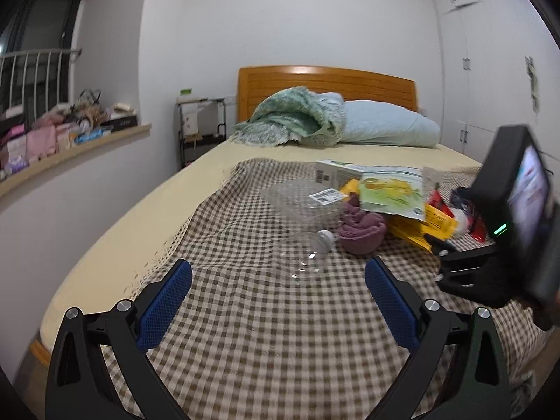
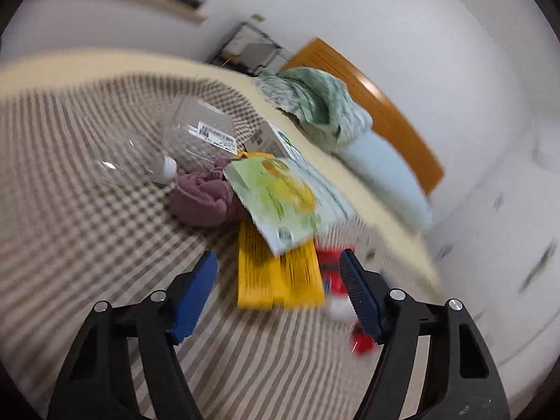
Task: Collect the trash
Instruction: 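Grasp the yellow snack wrapper with the left gripper while the right gripper grasps a green strip, then carry the yellow wrapper to the wastebasket and open the left gripper while the right drops its strip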
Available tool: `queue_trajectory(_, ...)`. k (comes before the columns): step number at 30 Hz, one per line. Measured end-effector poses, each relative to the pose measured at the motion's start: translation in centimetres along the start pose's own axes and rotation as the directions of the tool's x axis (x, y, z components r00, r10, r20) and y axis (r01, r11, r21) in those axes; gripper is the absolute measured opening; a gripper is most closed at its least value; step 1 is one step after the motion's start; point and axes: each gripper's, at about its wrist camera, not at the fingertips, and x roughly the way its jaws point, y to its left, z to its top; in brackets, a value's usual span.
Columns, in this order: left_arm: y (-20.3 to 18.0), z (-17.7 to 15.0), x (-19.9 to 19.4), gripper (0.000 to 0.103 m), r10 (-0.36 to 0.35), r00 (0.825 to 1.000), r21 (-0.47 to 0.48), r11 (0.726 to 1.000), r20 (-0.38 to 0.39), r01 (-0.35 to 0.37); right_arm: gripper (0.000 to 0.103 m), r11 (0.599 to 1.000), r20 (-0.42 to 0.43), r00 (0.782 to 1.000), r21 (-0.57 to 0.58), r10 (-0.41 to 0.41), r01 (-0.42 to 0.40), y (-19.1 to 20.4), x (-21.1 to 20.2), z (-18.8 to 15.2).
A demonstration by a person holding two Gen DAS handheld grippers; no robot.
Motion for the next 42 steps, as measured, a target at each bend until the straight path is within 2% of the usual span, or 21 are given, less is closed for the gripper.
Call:
queue_trajectory(3, 1.2, 0.5, 1.5, 0.096, -0.009, 1.0, -0.044, 0.999, -0.018, 0.008, 0.063, 0.987, -0.016, 0.999, -0.152, -0.048, 0.045, 2.2, 4.1, 1.2)
queue_trajectory(5, 1.7, 0.8, 2.4, 0.096, -0.004, 1.0, -0.063, 0.998, -0.022, 0.002, 0.058, 0.98, -0.023, 0.998, -0.192, -0.058, 0.052, 2.6, 5.9, 1.5)
queue_trajectory(6, 1.9, 0.9, 2.8, 0.096, -0.003, 1.0, -0.068, 0.998, -0.023, 0.001, 0.049, 0.979, -0.041, 0.998, -0.201, -0.052, 0.042, 2.7, 7.2, 1.6)
queue_trajectory(7, 1.9, 1.0, 3.3, 0.096, -0.004, 1.0, -0.072, 0.997, -0.03, 0.002, 0.032, 0.98, -0.05, 0.998, -0.194, -0.046, 0.035, 2.5, 7.8, 1.7)
queue_trajectory(8, 1.8, 1.2, 3.8, 0.096, -0.014, 0.999, -0.073, 0.997, -0.039, 0.011, 0.024, 0.982, -0.057, 0.997, -0.183, -0.048, 0.037, 2.2, 8.2, 1.7)
queue_trajectory(10, 1.4, 1.5, 4.5, 0.096, -0.038, 0.998, -0.073, 0.997, -0.049, 0.034, 0.011, 0.987, -0.057, 0.996, -0.152, -0.066, 0.057, 0.9, 8.6, 1.8)
queue_trajectory(12, 0.5, 1.7, 5.1, 0.096, -0.065, 0.996, -0.068, 0.996, -0.053, 0.061, 0.005, 0.993, -0.043, 0.996, -0.091, -0.077, 0.073, -1.1, 7.9, 1.5)
queue_trajectory(15, -1.8, 2.3, 6.5, 0.096, -0.112, 0.991, -0.039, 0.993, -0.076, 0.11, 0.002, 0.995, -0.014, 0.995, 0.019, -0.095, 0.095, -5.4, 5.2, 0.3)
queue_trajectory(18, -5.0, 2.3, 7.8, 0.096, -0.195, 0.977, -0.004, 0.981, -0.085, 0.196, 0.002, 0.988, 0.001, 0.995, 0.117, -0.103, 0.102, -9.0, 2.7, -1.2)
queue_trajectory(20, -8.4, 2.0, 8.8, 0.096, -0.245, 0.963, 0.073, 0.965, -0.111, 0.253, 0.002, 0.976, 0.002, 0.993, 0.187, -0.117, 0.114, -11.7, 0.5, -3.2)
queue_trajectory(22, -12.0, 1.5, 9.3, 0.096, -0.301, 0.943, 0.188, 0.927, -0.141, 0.324, 0.002, 0.965, 0.002, 0.993, 0.233, -0.12, 0.117, -13.0, -1.3, -4.8)
queue_trajectory(24, -15.7, 1.2, 10.0, 0.096, -0.349, 0.918, 0.301, 0.869, -0.189, 0.392, 0.002, 0.956, -0.003, 0.992, 0.267, -0.128, 0.125, -13.8, -3.1, -6.8)
queue_trajectory(25, -17.8, 1.2, 10.8, 0.096, -0.351, 0.913, 0.353, 0.844, -0.208, 0.405, 0.002, 0.952, -0.006, 0.992, 0.282, -0.125, 0.121, -14.1, -3.9, -7.6)
queue_trajectory(26, -18.9, 1.2, 11.4, 0.096, -0.335, 0.918, 0.379, 0.838, -0.212, 0.393, 0.002, 0.948, -0.009, 0.993, 0.296, -0.118, 0.115, -14.5, -4.1, -8.1)
queue_trajectory(29, -22.8, 0.9, 14.1, 0.095, -0.24, 0.949, 0.476, 0.823, -0.205, 0.311, 0.001, 0.939, -0.021, 0.995, 0.33, -0.095, 0.097, -14.9, -5.3, -10.3)
queue_trajectory(31, -24.4, 0.7, 15.4, 0.073, -0.179, 0.964, 0.505, 0.824, -0.198, 0.256, 0.001, 0.929, -0.03, 0.996, 0.36, -0.082, 0.087, -15.1, -5.8, -11.7)
queue_trajectory(33, -24.8, 0.8, 16.4, 0.026, -0.142, 0.967, 0.525, 0.818, -0.211, 0.235, 0.001, 0.919, -0.036, 0.997, 0.386, -0.075, 0.083, -15.4, -6.5, -13.1)
queue_trajectory(35, -23.9, 1.2, 16.1, 0.008, -0.145, 0.958, 0.472, 0.845, -0.247, 0.25, 0.001, 0.91, -0.038, 0.997, 0.406, -0.07, 0.08, -15.8, -7.2, -13.9)
queue_trajectory(36, -23.3, 1.7, 15.7, 0.003, -0.144, 0.959, 0.446, 0.861, -0.244, 0.243, 0.001, 0.906, -0.04, 0.997, 0.416, -0.071, 0.082, -16.2, -7.8, -14.6)
queue_trajectory(39, -21.0, 4.4, 12.9, 0.0, -0.146, 0.967, 0.375, 0.901, -0.206, 0.216, 0.001, 0.894, -0.04, 0.996, 0.438, -0.079, 0.089, -17.0, -9.3, -15.7)
queue_trajectory(42, -19.4, 8.1, 8.5, 0.0, -0.179, 0.977, 0.339, 0.917, -0.118, 0.209, 0.001, 0.874, -0.033, 0.994, 0.475, -0.1, 0.103, -18.4, -11.7, -16.6)
